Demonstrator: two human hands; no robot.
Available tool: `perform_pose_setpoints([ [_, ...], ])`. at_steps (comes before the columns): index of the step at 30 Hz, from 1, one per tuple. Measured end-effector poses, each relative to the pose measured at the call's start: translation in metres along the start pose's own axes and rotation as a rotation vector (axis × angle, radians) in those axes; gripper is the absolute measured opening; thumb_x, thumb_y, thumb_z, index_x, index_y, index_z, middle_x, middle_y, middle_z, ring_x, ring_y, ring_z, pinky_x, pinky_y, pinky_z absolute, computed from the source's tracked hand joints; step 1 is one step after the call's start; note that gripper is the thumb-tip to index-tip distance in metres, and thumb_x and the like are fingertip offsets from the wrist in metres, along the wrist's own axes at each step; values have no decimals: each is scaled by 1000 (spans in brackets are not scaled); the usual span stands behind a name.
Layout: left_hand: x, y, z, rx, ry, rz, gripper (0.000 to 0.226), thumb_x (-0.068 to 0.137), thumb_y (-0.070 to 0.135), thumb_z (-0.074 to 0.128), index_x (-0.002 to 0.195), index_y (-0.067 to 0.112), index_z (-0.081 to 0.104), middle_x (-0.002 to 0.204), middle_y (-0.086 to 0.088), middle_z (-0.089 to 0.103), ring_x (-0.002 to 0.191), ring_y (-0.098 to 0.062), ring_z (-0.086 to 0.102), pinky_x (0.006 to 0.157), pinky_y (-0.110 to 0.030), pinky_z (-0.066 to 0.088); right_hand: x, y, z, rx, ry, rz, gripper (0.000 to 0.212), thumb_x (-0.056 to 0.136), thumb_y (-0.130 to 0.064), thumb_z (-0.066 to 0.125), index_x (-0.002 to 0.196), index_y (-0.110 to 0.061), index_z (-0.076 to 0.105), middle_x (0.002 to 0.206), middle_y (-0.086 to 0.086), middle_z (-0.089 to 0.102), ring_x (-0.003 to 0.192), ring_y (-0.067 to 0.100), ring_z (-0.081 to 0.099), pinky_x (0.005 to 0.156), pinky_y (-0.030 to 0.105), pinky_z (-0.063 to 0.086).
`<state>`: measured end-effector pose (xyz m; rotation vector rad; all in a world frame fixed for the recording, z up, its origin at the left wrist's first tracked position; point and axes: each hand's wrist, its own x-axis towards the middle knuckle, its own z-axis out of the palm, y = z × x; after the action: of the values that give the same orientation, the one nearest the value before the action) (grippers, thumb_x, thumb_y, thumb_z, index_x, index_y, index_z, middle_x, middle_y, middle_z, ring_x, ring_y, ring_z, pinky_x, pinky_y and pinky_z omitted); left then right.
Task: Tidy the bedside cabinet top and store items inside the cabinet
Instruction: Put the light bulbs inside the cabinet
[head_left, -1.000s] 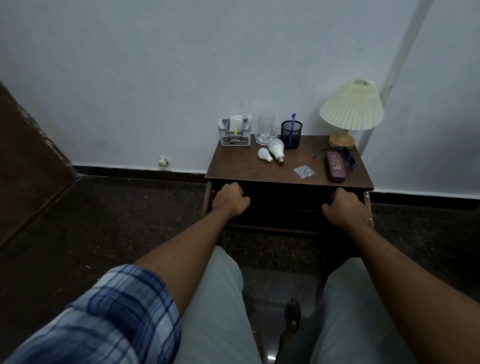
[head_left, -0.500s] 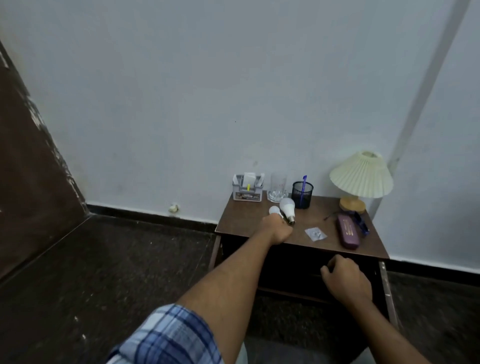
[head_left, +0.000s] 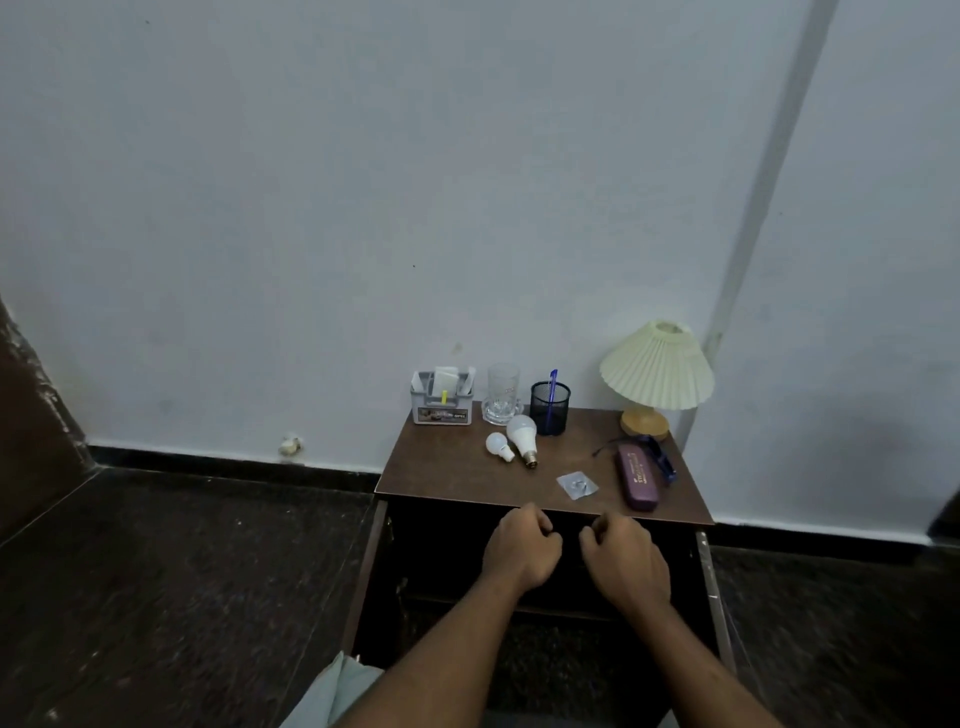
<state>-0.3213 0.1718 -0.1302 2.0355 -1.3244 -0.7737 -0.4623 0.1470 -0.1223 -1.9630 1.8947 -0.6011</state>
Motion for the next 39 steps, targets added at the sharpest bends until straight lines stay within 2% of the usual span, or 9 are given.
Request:
perform_pose_setpoints([
  [3,-4,-10,-1,0,14,-8,13,84,34,63,97,30,63,106,7,67,96,-14,65,81,-31,53,4,-7,0,13,10,-27,21,89,-44,59,77,-27,58,77,-10,61,62,7,52,54,25,40],
  [7,-8,-21,-9,-11,29,-43,12,84,33,63,95,29,65,100,8,69,93,-14,66,79,-30,54,6,-20,3,73,-55,-104,19,88,-44,55,82,-27,61,85,-10,65,78,14,64,68,34,54],
  [15,3,-47,-2,-38,4,-97,14,84,33,60,96,29,66,98,9,69,92,-14,66,80,-30,54,21,-42,30,106,-116,-222,12,86,-37,59,85,-25,60,83,-9,66,79,14,64,68,36,55],
  [22,40,-75,4,-65,61,-144,15,86,29,60,98,28,68,101,3,73,96,-19,69,81,-30,54,64,-63,69,141,-148,-249,18,87,-31,58,99,-22,67,97,-4,71,96,18,67,81,38,56],
  [27,85,-76,-3,-115,157,-135,4,87,27,60,87,31,63,100,5,71,93,-18,67,78,-28,50,98,-75,100,82,-148,-246,29,90,-31,60,117,-21,66,117,1,67,108,25,65,87,40,55],
  [30,114,-76,-6,-144,269,-77,5,88,24,62,91,27,62,102,5,66,92,-16,64,82,-31,51,116,-81,119,5,-136,-289,37,92,-27,59,129,-19,58,128,4,58,113,30,62,86,41,52],
  [33,136,-78,-5,-216,369,-35,15,87,14,64,97,24,61,106,4,61,92,-15,61,78,-26,44,134,-84,134,-43,-149,-324,42,94,-24,55,135,-17,52,134,6,53,117,33,60,91,46,52],
  [35,149,-78,-4,-269,395,-21,25,86,7,62,106,21,62,111,3,60,97,-19,62,82,-28,47,146,-85,144,-60,-157,-321,40,94,-22,53,133,-16,53,134,6,52,116,35,59,93,47,51],
  [39,169,-79,-2,-345,379,-22,41,89,3,58,128,14,60,129,0,59,102,-18,64,89,-25,48,167,-87,159,-63,-131,-342,30,92,-20,55,121,-14,56,123,9,54,108,37,60,84,44,52],
])
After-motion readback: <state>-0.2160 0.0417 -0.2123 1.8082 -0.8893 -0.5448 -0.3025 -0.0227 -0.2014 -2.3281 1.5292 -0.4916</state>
